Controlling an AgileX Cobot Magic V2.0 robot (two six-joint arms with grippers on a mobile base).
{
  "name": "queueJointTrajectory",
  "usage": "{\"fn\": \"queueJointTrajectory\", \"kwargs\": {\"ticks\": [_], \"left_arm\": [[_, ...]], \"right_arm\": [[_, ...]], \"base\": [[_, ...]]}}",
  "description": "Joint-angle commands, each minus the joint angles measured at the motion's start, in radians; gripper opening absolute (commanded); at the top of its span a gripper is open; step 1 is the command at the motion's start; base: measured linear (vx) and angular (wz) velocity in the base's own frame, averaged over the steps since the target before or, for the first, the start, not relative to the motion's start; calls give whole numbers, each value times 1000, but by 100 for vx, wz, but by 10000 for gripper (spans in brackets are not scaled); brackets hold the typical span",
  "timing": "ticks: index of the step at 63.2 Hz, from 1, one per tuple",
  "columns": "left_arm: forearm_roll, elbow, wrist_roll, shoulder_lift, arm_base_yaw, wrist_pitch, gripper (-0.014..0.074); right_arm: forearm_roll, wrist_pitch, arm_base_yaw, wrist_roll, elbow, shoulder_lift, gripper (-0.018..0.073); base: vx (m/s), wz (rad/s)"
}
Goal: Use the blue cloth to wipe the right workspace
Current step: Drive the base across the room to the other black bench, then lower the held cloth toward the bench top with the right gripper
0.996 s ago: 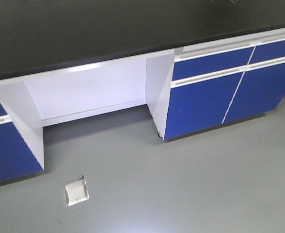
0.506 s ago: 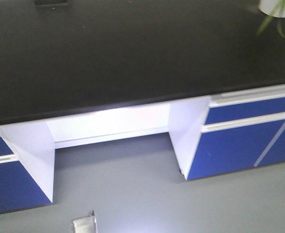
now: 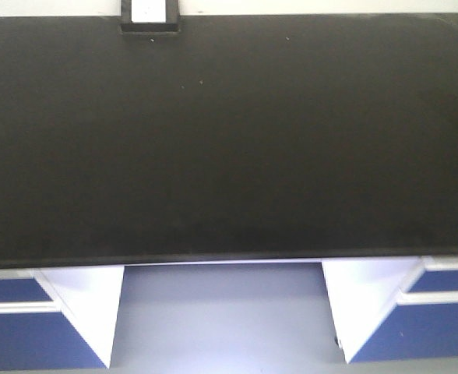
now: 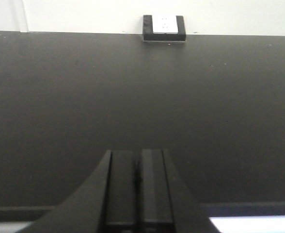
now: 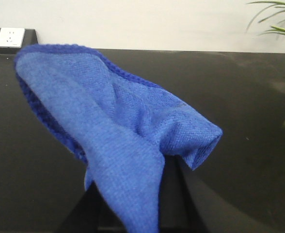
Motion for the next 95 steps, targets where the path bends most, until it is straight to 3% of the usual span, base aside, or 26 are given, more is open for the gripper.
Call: {"fn": "queueJointTrajectory", "kwargs": {"ticks": [1,86,95], "left_arm": [[1,30,-8,-15,-4,-79,-6],[1,30,-8,-15,-4,-79,-6],[1,30,-8,-15,-4,-79,-6]], "right_arm": [[1,-86,-1,-11,-32,12,-8],[27,-98,25,-6,-32,9,-8],[30,-58,25,-2,-52,81,-6]], "base": [[28,16],[6,3],[0,0]]}}
